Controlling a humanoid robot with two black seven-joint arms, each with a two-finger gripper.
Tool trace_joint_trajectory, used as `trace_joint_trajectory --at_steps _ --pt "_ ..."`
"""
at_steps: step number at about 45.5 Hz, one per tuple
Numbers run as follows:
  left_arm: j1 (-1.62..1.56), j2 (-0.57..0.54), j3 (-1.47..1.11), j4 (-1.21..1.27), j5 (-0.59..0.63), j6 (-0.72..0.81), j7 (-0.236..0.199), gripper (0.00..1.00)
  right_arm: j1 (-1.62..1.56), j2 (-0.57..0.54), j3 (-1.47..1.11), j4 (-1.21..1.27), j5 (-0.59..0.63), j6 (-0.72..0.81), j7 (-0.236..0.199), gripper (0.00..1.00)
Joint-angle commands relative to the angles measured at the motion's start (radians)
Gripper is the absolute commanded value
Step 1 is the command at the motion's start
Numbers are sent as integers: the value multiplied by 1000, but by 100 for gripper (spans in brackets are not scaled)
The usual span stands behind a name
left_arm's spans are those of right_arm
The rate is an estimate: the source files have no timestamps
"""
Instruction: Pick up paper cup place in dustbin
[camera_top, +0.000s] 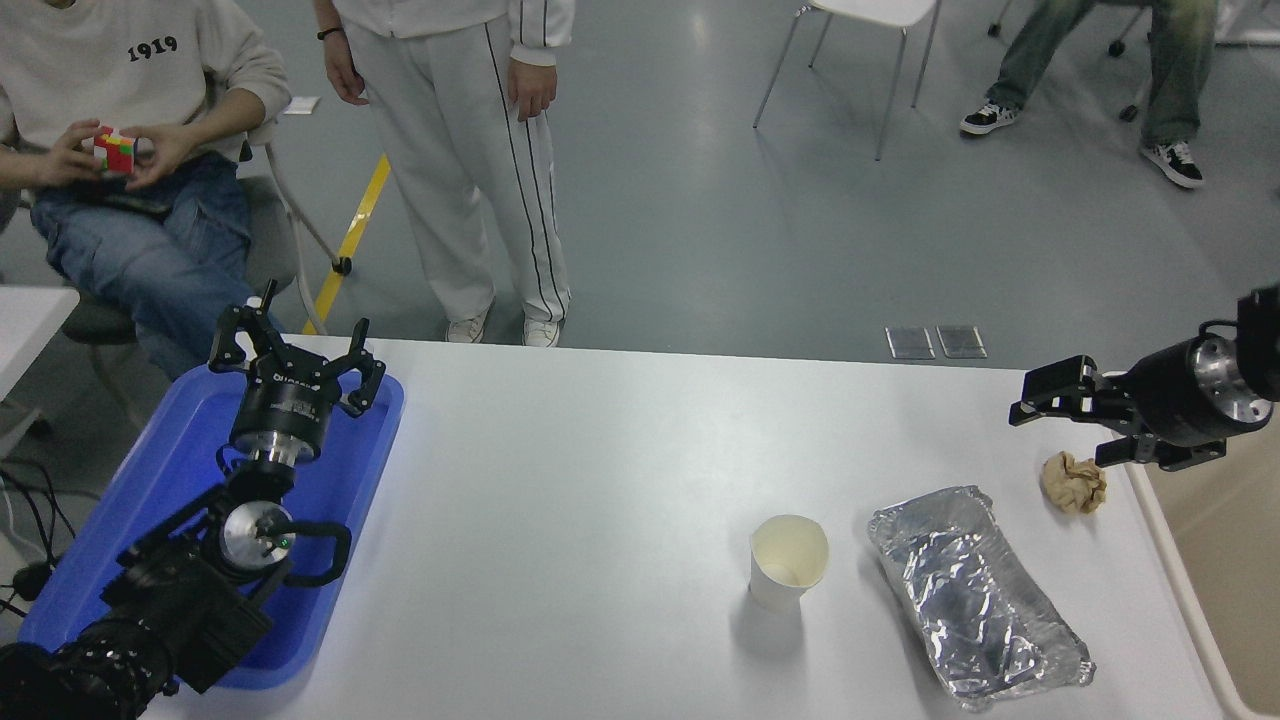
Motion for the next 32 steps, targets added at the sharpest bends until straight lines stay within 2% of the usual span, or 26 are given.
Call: trace_joint_trajectory --at_steps 1,9,18,32 --pt "0 1 1 0 0 0 0 100 215 98 -81 20 -23 142 -122 100" --pt "0 1 1 0 0 0 0 100 369 207 -156 128 -21 142 -122 100" --pt "0 1 0 0 0 0 0 100 517 259 -152 251 -5 142 -121 100" --pt "0 -1 0 0 0 0 0 100 528 301 -129 280 -3 142 -119 100"
